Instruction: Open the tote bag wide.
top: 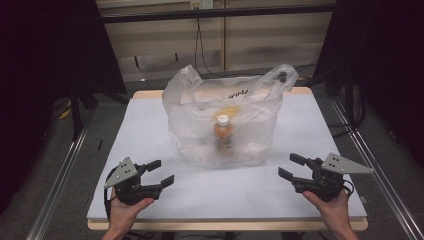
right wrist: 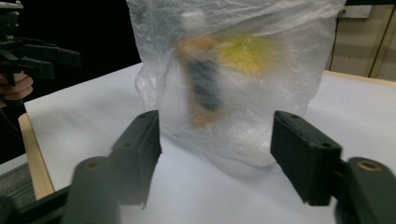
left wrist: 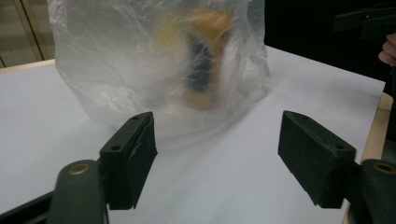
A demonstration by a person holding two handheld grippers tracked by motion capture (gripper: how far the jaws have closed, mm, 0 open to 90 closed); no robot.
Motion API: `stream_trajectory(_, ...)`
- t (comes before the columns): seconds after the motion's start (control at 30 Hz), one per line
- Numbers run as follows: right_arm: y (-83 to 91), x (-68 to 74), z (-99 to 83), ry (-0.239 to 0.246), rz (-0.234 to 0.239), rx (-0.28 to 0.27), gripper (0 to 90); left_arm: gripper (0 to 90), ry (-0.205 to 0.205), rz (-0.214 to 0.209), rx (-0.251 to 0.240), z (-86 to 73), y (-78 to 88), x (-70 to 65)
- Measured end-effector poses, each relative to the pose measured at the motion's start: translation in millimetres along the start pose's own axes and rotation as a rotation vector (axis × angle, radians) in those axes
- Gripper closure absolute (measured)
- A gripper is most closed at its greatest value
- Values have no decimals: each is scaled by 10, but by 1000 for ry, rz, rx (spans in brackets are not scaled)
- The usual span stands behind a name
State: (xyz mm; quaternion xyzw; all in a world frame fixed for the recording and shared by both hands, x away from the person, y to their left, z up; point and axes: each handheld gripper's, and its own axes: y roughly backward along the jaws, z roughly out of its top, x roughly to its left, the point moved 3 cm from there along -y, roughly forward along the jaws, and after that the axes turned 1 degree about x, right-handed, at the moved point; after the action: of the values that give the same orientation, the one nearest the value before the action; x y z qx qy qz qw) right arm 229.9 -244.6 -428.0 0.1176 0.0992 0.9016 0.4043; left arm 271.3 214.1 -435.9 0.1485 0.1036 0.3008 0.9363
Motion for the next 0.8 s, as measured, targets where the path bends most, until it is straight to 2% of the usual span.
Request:
stream_trajectory(0.03,0,0,0,0,0,0,365,298,-8,-14,-11,14,-5,-3)
stream_trajectory(0.07,-24,13,30,5,5,3,402,347,-17,-11,-3,32,-21,-3)
stream_trajectory(0.13,-30,14,40,5,10,-5,432,394,-14,-22,-8,37,-32,-8)
stream_trajectory(0.23,-77,44,98,4,42,-1,515,467,-17,-45,-10,69,-44,-16)
stream_trajectory(0.27,-77,44,98,4,42,-1,515,502,-17,-45,-10,69,-44,-16)
stream_trajectory(0.37,-157,62,151,4,64,6,595,574,-11,-58,-21,122,-79,-4)
stream_trajectory(0.47,-230,54,201,0,90,13,667,623,-14,-65,-20,146,-107,-5)
stream_trajectory(0.5,-264,48,221,7,98,19,696,627,-21,-83,-22,171,-148,0)
stream_trajectory(0.53,-288,43,235,9,95,20,701,628,-23,-73,-15,179,-155,1)
stream_trajectory(0.57,-304,37,244,5,93,23,703,650,-22,-87,-12,185,-162,6)
stream_trajectory(0.63,-331,28,253,0,91,27,735,712,-15,-89,-15,195,-171,10)
stream_trajectory(0.67,-377,13,278,-2,105,29,784,745,8,-102,-19,230,-204,31)
stream_trajectory(0.73,-412,8,309,-2,121,30,838,774,-8,-103,-13,267,-233,44)
stream_trajectory(0.8,-429,5,334,4,127,30,851,789,-13,-112,-14,296,-263,52)
